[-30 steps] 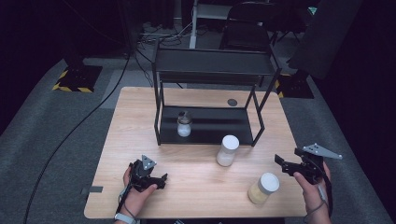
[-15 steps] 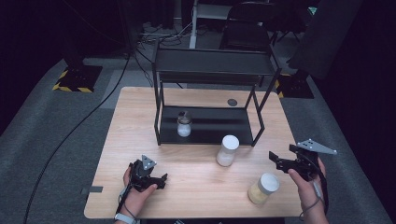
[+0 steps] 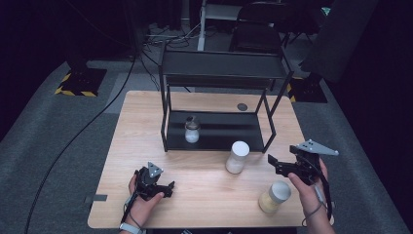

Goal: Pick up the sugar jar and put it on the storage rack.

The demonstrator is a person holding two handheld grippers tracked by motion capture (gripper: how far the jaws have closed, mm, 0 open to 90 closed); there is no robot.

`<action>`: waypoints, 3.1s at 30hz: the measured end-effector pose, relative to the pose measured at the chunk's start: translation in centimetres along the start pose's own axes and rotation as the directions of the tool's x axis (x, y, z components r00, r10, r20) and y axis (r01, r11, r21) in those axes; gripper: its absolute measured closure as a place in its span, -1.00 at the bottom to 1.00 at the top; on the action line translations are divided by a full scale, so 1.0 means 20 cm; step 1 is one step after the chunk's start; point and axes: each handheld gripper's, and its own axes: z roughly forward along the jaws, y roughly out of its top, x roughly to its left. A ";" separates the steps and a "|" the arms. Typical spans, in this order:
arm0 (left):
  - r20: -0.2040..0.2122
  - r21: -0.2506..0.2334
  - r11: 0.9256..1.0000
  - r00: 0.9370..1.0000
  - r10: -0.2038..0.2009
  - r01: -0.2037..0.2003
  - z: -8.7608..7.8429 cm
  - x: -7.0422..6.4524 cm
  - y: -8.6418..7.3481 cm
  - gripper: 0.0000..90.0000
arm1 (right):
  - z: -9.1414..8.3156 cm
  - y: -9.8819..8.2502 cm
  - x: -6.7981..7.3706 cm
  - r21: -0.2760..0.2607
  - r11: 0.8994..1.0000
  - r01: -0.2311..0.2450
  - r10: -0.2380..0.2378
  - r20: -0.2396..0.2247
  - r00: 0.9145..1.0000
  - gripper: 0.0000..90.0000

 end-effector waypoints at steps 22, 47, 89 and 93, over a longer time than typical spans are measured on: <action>0.001 0.000 1.000 1.000 0.002 -0.002 0.00 0.00 0.00 -0.96 | 0.10 0.10 0.18 -0.009 0.999 0.052 -0.053 -0.036 0.998 -0.90; 0.005 0.001 1.000 1.000 0.006 -0.006 0.00 0.01 0.00 -0.96 | 0.25 0.19 0.31 0.013 0.998 0.068 -0.068 -0.050 0.996 -0.91; 0.007 0.001 1.000 1.000 0.008 -0.008 0.00 0.01 0.00 -0.96 | 0.54 0.20 0.40 0.194 0.978 0.080 -0.086 0.019 0.996 -0.30; 0.008 0.001 1.000 1.000 0.009 -0.009 0.00 0.01 0.00 -0.96 | 0.55 0.20 0.41 0.205 0.975 0.085 -0.091 0.022 0.996 -0.26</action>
